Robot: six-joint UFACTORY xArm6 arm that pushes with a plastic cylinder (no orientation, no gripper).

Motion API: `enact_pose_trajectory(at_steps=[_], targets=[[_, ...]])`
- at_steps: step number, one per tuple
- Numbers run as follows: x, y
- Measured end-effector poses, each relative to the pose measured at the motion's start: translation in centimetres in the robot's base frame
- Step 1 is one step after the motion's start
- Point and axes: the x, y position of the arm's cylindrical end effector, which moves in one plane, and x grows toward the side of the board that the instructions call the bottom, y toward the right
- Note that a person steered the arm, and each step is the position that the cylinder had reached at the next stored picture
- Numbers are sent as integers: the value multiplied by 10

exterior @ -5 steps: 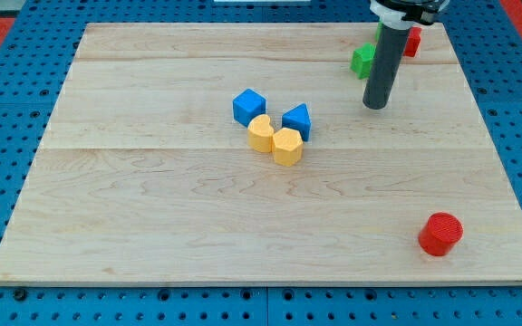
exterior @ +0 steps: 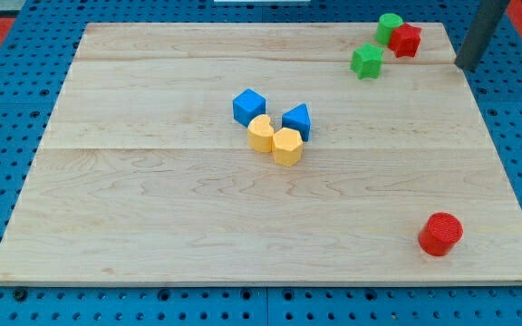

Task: Move the red star vertically on top of the red circle

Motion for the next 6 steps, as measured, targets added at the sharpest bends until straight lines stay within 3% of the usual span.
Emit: enact_pose_trajectory(at_steps=[2,3,6], targets=[[-7,-13],[-42,-3],[-67,-60]])
